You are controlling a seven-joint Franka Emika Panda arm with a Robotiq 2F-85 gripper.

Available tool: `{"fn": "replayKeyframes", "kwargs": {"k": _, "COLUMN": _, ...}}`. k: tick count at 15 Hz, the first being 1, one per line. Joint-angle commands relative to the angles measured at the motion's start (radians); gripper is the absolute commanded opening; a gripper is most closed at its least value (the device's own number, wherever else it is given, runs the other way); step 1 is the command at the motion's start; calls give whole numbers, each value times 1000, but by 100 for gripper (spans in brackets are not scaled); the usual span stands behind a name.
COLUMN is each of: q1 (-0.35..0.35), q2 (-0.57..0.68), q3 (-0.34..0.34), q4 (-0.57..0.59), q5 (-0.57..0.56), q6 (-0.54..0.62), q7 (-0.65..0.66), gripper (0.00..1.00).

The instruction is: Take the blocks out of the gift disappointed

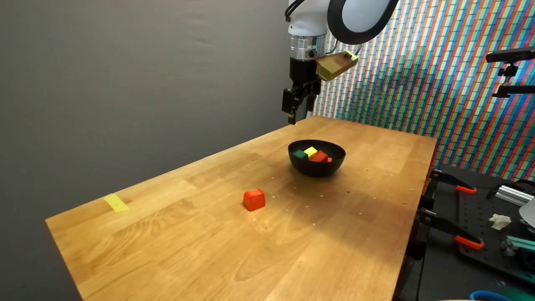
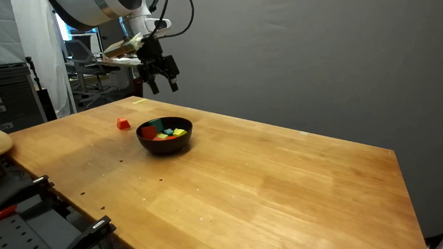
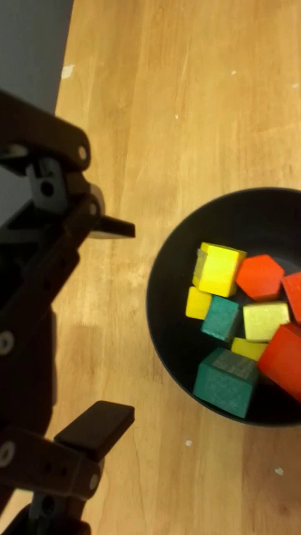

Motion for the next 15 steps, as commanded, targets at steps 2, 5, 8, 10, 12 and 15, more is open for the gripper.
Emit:
{"fn": "replayKeyframes", "kwargs": {"k": 2, "q1": -159, "q2": 22, "q3": 179, "q4": -54, "q5": 114, "q6": 46, "q7": 21, "gripper": 100}}
{"fn": "replayKeyframes", "kwargs": {"k": 5, "q1": -198, "q2": 32, "q3": 223, "q4": -76, "q5": 166, "q6": 64, "q7": 44, "gripper": 100}}
{"fn": "replayKeyframes", "kwargs": {"k": 8, "q1": -210, "q2": 54, "q3": 238, "q4": -80, "q5": 199, "q6": 109, "q7": 84, "gripper": 100}}
{"fn": "replayKeyframes", "kwargs": {"k": 10, "q1": -207, "q2": 77, "q3": 231, "q4": -77, "q5": 195, "q6": 172, "q7": 123, "gripper": 100}}
{"fn": "replayKeyframes", "kwargs": {"k": 12, "q1": -194, "q2": 105, "q3": 212, "q4": -66, "q5": 172, "q6": 211, "q7": 169, "gripper": 100}}
{"fn": "replayKeyframes", "kwargs": {"k": 15, "q1": -187, "q2": 133, "q3": 190, "q4": -67, "q5": 172, "q6": 249, "q7": 207, "gripper": 100}}
